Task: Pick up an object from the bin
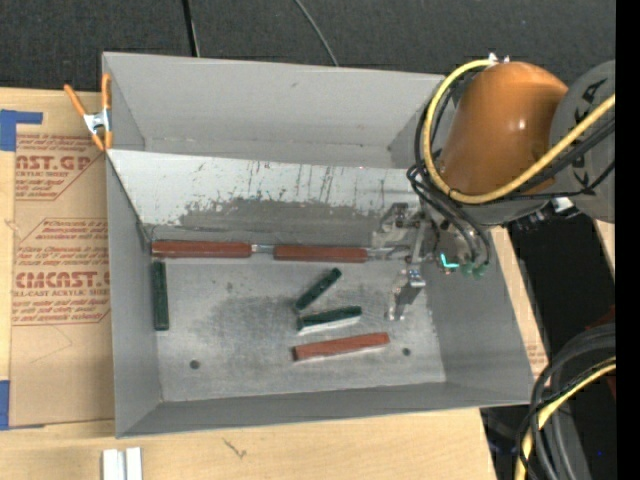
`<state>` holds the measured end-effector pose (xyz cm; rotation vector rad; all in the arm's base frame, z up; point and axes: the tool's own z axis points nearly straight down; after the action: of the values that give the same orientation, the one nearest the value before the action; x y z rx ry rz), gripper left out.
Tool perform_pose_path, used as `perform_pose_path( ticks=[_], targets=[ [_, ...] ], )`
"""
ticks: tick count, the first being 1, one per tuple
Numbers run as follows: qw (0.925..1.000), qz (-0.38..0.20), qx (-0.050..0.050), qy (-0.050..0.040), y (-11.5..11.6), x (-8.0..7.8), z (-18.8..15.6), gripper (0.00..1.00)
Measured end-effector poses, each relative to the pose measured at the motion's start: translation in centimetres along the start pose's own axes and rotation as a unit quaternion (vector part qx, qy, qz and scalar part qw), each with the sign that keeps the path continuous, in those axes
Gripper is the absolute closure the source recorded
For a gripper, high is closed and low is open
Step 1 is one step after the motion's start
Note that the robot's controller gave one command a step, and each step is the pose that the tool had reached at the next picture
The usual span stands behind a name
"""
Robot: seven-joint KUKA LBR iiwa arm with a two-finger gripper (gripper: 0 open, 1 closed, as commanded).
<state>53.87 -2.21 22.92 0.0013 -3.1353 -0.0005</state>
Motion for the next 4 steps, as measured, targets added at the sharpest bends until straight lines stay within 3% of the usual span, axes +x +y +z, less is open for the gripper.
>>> perform_pose_path(
  ticks=[1,2,3,4],
  targets=[
    [1.0000,0.000,0.000,-0.0041,0.0,-0.2,-0.4,0.00],
    [0.9999,-0.013,0.001,-0.0086,0.3,-0.5,3.6,0.00],
    [0.9992,-0.039,0.001,-0.0059,0.7,-0.4,9.8,0.00],
    [0.9999,-0.010,0.000,-0.0049,1.9,-1.1,14.5,1.00]
  ],
)
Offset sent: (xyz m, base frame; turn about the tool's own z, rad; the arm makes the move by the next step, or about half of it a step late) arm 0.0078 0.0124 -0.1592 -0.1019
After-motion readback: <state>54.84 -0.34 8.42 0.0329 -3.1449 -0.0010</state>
